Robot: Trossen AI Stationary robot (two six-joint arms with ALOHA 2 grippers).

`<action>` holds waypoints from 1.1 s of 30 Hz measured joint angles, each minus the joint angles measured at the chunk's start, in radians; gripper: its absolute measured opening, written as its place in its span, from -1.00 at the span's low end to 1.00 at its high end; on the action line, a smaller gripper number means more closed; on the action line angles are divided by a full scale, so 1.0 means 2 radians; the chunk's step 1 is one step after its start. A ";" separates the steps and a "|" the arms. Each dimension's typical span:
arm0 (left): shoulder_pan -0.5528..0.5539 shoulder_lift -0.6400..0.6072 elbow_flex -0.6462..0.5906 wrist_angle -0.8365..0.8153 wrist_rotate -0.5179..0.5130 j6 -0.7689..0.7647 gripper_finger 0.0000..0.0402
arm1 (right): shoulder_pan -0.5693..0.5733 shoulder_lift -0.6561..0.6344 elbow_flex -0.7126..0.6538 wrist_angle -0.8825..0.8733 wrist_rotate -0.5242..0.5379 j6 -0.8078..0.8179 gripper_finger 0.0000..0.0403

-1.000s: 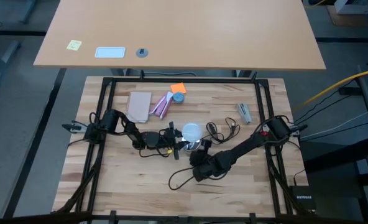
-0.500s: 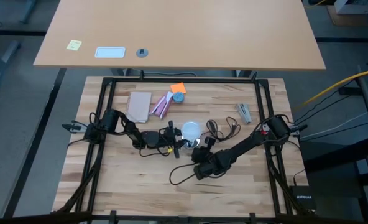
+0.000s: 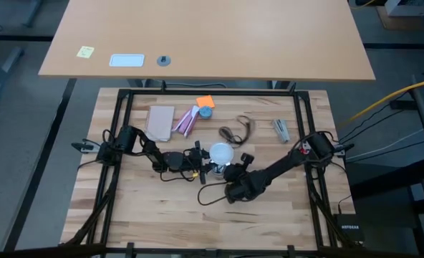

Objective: Screw lightbulb
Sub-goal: Insert the lightbulb into the lamp

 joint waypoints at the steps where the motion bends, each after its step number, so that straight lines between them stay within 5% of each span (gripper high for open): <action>1: 0.000 0.000 0.000 0.000 0.000 0.000 -0.29 | -0.003 0.000 0.000 0.000 0.002 -0.001 -0.97; 11: 0.000 0.000 0.000 -0.003 -0.001 0.000 -0.29 | -0.022 -0.008 -0.001 -0.005 0.015 -0.029 -0.97; 18: 0.000 0.000 0.000 -0.005 -0.003 -0.001 -0.29 | 0.013 -0.061 -0.001 -0.023 0.007 -0.027 -0.97; 33: 0.000 0.000 0.000 -0.006 -0.005 -0.001 -0.29 | 0.051 -0.019 0.000 0.169 -0.041 -0.063 -0.97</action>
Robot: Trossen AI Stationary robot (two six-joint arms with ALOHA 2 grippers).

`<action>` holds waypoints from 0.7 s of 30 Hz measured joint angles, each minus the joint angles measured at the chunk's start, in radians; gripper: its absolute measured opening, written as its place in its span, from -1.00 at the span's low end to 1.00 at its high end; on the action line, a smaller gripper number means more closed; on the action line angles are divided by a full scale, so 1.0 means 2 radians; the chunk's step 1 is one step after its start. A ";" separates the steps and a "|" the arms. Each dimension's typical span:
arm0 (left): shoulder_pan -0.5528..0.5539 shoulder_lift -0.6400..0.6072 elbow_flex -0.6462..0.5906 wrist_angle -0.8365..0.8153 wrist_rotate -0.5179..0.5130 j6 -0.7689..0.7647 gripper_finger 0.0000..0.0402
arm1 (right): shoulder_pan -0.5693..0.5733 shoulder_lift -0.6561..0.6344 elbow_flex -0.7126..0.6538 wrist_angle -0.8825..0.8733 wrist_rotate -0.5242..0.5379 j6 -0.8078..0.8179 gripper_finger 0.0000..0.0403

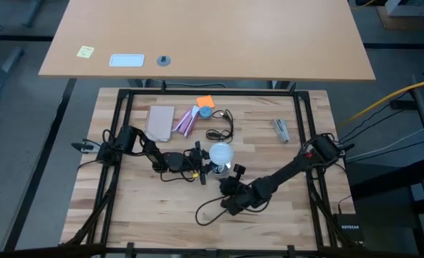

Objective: Screw lightbulb
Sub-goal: Insert the lightbulb into the lamp

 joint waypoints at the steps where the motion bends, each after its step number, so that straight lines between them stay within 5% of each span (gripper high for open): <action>1: 0.000 0.000 0.000 0.000 -0.001 0.000 -0.29 | -0.001 0.006 0.000 -0.001 -0.001 0.000 -0.97; 11: 0.000 0.000 0.000 0.000 -0.001 0.000 -0.29 | -0.017 0.022 0.002 -0.056 0.002 0.046 -0.97; 21: 0.001 0.000 0.000 -0.001 -0.007 0.001 -0.29 | -0.022 0.022 0.000 -0.131 0.063 0.125 -0.97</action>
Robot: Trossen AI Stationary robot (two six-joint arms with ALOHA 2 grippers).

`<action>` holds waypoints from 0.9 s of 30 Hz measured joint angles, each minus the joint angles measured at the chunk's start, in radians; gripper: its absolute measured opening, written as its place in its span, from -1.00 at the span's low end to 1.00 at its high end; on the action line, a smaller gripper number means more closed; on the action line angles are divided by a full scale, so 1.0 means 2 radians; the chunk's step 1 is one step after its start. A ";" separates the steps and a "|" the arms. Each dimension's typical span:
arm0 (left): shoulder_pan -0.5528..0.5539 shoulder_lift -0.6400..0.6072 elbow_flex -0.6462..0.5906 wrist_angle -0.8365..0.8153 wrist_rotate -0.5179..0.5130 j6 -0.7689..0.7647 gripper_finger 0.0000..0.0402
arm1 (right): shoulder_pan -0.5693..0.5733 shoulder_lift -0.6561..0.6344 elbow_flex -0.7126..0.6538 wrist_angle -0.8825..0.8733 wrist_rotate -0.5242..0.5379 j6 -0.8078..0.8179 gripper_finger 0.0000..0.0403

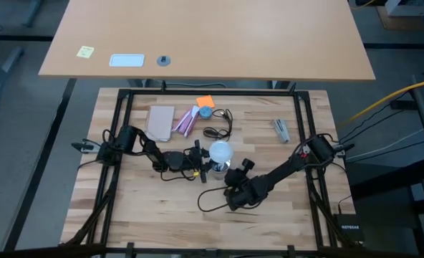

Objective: Screw lightbulb
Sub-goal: Insert the lightbulb into the lamp

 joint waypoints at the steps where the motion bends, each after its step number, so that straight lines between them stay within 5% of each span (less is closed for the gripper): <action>1: 0.000 0.000 0.000 0.000 0.000 0.000 -0.29 | -0.003 0.000 0.000 0.000 0.001 0.000 -0.97; 15: -0.002 0.000 0.001 -0.002 0.016 -0.015 -0.29 | -0.044 -0.007 0.001 -0.047 0.024 -0.021 -0.97; 22: -0.008 0.000 0.000 -0.003 0.008 -0.015 -0.29 | -0.013 -0.045 0.001 -0.055 0.016 -0.020 -0.97; 27: -0.009 0.000 0.000 -0.003 0.008 -0.015 -0.29 | 0.027 -0.061 0.001 0.021 -0.008 -0.021 -0.97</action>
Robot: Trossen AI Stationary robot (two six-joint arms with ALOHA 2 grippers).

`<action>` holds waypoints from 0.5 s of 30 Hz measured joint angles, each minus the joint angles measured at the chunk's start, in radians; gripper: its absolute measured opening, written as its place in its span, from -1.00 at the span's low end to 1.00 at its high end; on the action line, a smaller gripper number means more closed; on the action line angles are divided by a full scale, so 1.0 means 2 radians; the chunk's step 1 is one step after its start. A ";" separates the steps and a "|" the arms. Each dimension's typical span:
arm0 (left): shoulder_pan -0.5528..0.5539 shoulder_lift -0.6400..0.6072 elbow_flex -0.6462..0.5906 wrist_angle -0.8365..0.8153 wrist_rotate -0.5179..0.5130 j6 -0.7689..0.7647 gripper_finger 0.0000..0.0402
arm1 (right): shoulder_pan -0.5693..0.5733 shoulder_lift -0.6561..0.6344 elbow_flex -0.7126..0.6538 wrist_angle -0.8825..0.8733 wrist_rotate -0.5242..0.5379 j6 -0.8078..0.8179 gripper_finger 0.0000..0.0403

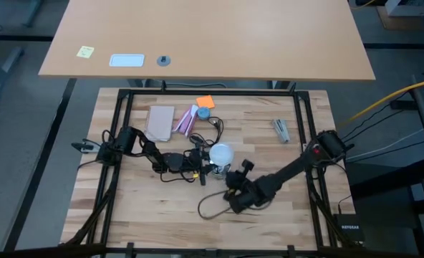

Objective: Screw lightbulb
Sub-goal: Insert the lightbulb into the lamp

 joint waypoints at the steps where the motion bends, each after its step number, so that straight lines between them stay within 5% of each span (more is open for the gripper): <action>1: 0.000 0.000 0.000 0.000 0.000 0.001 -0.29 | 0.007 0.000 0.000 0.023 -0.005 -0.004 -0.97; 9: 0.000 0.000 0.001 0.000 -0.001 -0.012 -0.29 | 0.019 0.006 0.000 0.141 -0.016 -0.117 -0.97; 15: 0.000 0.000 0.001 0.001 -0.002 -0.007 -0.29 | -0.008 0.028 0.000 0.169 -0.033 -0.118 -0.97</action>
